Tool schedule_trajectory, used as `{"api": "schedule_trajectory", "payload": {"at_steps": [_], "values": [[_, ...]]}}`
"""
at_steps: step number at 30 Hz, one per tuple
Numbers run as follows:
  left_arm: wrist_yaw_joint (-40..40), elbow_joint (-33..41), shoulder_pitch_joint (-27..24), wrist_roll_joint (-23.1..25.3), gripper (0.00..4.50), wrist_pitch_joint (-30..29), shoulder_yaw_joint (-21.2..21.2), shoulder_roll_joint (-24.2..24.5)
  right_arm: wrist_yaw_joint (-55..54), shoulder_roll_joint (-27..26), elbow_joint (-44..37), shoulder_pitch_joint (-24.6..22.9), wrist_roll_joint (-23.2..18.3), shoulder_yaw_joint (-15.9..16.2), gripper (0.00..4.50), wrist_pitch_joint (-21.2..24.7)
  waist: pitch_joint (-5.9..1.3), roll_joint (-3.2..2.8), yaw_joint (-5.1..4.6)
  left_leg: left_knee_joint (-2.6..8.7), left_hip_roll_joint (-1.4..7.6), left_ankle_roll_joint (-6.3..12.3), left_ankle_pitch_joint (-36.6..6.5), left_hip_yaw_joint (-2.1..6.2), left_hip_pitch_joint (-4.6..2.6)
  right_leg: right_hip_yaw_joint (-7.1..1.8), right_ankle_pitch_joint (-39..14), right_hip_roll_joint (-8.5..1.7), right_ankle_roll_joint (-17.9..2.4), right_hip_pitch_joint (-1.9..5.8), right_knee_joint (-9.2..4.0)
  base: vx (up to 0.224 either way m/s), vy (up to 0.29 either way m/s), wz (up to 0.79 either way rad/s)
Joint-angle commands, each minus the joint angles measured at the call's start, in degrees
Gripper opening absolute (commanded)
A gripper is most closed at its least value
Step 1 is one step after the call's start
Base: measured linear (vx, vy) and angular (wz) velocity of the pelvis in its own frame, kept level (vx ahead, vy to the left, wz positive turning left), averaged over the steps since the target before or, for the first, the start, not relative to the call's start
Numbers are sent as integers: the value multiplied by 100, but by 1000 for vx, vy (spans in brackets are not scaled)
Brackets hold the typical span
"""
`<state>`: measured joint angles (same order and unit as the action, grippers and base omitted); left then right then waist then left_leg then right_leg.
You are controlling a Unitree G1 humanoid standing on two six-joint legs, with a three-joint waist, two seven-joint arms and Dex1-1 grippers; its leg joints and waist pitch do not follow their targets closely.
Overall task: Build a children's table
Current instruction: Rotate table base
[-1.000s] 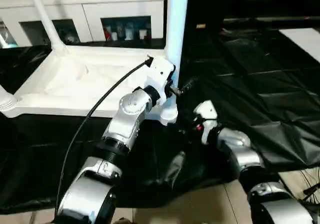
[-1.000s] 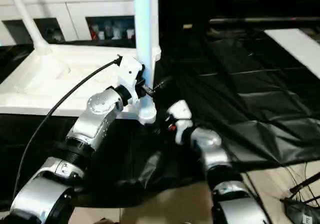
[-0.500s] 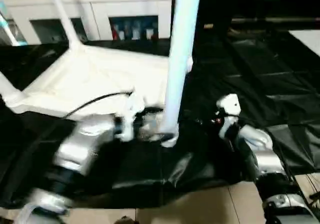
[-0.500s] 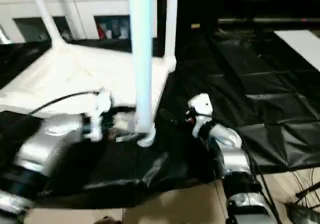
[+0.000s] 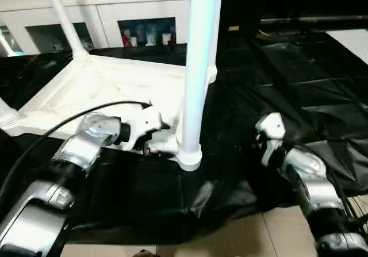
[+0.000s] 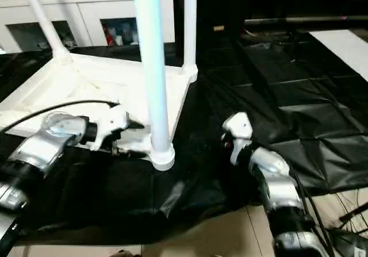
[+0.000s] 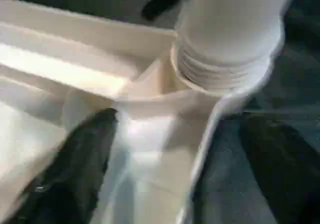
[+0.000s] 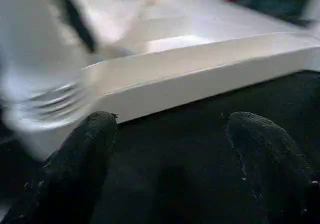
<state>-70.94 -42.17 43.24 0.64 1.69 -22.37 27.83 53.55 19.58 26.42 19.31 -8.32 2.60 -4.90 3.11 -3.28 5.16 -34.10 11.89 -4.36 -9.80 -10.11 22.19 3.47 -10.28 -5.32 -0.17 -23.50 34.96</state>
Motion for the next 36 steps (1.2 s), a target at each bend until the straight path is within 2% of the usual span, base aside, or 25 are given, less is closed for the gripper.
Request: {"api": "schedule_trajectory", "payload": {"at_steps": [1, 5, 7, 11, 15, 16, 17, 21, 23, 27, 28, 30, 31, 33, 34, 36], "values": [[-232, -170, 123, 98, 382, 46, -86, 31, 299, 145, -333, -70, 49, 148, 394, 183, -446, -12, 25, 362, 60, 416, -1118, -8, -90, -156, -119, -211, -1569, 362, -308, 0, 0, 0], [-116, -497, 240, 294, 367, 227, -131, -41, 691, 376, -766, -164, -30, 349, 394, 505, -417, -10, 28, 394, 71, 320, -1416, 3, -98, -161, -760, -224, -1490, 354, -371, 0, 0, 0], [115, -691, 293, 376, 340, 295, -81, -103, 833, 454, -962, -173, -49, 439, 394, 646, -417, -6, 37, 407, 88, 262, -1526, 12, -118, -172, -955, -245, -1421, 339, -388, 0, 0, 0], [614, -1108, 449, 508, 309, 199, -3, -209, 971, 606, -1279, -183, -67, 603, 394, 882, -426, 15, 37, 393, 72, 260, -1388, 20, -101, -170, -810, -224, -1388, 355, -367, 0, 0, 0], [797, -1211, 477, 485, 273, -235, 100, -302, 972, 644, -1363, -167, -30, 649, 394, 975, -440, 41, 47, 372, 71, 330, -1163, 17, -86, -166, -534, -237, -1501, 357, -339, 0, 0, 0], [796, -1216, 476, 485, 264, -262, 103, -308, 972, 647, -1368, -165, -23, 654, 394, 983, -439, 35, 53, 371, 74, 347, -1155, 17, -88, -167, -547, -245, -1513, 353, -350, 0, 0, 0], [722, -1190, 423, 554, 253, -392, 52, -302, 971, 670, -1382, -165, 26, 684, 394, 1005, -434, 55, 57, 376, 76, 351, -1181, 14, -92, -166, -627, -249, -1500, 350, -360, 0, 0, 0], [753, -1203, 392, 650, 230, -552, -1, -298, 937, 706, -1411, -158, 48, 725, 394, 1042, -427, 47, 66, 382, 79, 324, -1213, 19, -95, -172, -780, -254, -1440, 348, -373, 0, 0, 0], [802, -1110, 363, 551, 205, -847, 97, -341, 900, 708, -1407, -133, 50, 733, 394, 1059, -425, 51, 79, 386, 82, 311, -1217, 18, -97, -174, -828, -257, -1427, 345, -372, 0, 0, 0], [885, -960, 332, 377, 184, -1211, 267, -423, 880, 704, -1414, -129, 54, 740, 394, 1073, -417, 57, 96, 384, 77, 300, -1240, 16, -98, -174, -901, -256, -1430, 343, -378, 0, 0, 0], [1346, -733, 256, 310, 174, -1994, 485, -561, 812, 700, -1376, -130, 101, 765, 394, 1069, -420, 43, 94, 385, 84, 292, -1215, 21, -94, -174, -851, -257, -1448, 344, -366, 0, 0, 0], [1482, -683, 226, 355, 159, -2181, 498, -577, 793, 699, -1369, -134, 113, 771, 394, 1071, -429, 44, 95, 376, 84, 307, -1157, 26, -88, -166, -730, -254, -1474, 349, -352, 0, 0, 0], [1742, -557, 122, 491, 157, -2465, 474, -595, 684, 696, -1349, -135, 152, 767, 394, 1173, -436, 47, 77, 373, 73, 327, -1064, 32, -65, -162, -596, -249, -1483, 372, -337, 0, 0, 0], [1852, -442, 42, 522, 147, -2647, 483, -617, 597, 696, -1304, -118, 206, 770, 394, 1212, -438, 43, 20, 364, 51, 368, -980, 36, -39, -149, -457, -244, -1494, 392, -328, 0, 0, 0], [2068, -186, -156, 566, 139, -2940, 503, -682, 496, 707, -1188, -90, 305, 783, 394, 1184, -436, 51, -15, 363, 49, 384, -992, 35, -37, -142, -472, -238, -1486, 397, -344, 0, 0, 0], [2198, 91, -332, 587, 129, -3164, 536, -743, 452, 705, -1169, -92, 331, 785, 394, 1203, -433, 51, -42, 352, 43, 423, -1018, 22, -52, -144, -590, -242, -1492, 390, -371, 0, 0, 0]]}}
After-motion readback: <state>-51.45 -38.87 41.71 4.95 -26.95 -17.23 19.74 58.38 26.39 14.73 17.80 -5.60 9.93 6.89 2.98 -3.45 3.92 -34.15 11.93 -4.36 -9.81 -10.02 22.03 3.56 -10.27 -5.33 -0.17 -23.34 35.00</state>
